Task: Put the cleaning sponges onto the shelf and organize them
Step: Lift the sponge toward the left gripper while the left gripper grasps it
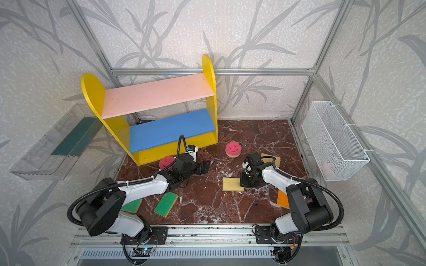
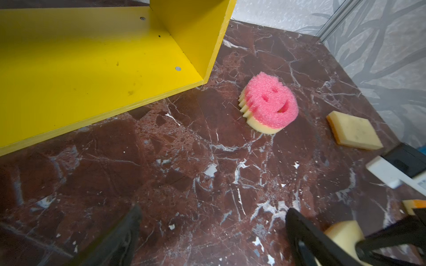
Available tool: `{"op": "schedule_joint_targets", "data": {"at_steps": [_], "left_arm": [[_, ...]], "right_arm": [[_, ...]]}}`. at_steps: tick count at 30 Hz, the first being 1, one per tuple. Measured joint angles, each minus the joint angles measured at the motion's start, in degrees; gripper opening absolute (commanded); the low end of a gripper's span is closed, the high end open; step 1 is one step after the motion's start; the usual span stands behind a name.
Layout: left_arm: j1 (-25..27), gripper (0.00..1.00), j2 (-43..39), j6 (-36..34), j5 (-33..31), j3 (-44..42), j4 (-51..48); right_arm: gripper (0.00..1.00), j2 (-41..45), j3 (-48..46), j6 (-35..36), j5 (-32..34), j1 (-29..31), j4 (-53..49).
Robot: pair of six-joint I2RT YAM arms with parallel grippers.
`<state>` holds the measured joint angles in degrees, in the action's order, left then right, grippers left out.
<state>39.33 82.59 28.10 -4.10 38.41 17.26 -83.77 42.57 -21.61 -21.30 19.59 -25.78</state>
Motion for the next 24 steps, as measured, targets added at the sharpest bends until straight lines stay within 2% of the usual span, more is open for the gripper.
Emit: {"op": "schedule_joint_targets", "data": {"at_steps": [8, 13, 18, 24], "left_arm": [[0.0, 0.93, -13.8, 3.1, 5.6, 3.6, -11.5], [0.0, 0.90, -20.6, 4.2, 5.6, 3.6, -15.4], [-0.1, 0.77, -19.1, 5.4, 6.2, 4.2, -17.2], [-0.1, 0.73, -12.8, 6.4, 10.1, 7.9, -17.9]], "right_arm": [[0.00, -0.4, 10.4, -0.1, -3.7, 0.0, 2.6], [0.00, -3.7, 16.7, -1.9, -5.4, 0.5, 4.6], [0.00, -7.3, 21.5, -2.7, -5.9, 2.8, 6.3], [0.00, -8.8, 23.2, -2.8, -7.7, 4.6, 6.5]]}}
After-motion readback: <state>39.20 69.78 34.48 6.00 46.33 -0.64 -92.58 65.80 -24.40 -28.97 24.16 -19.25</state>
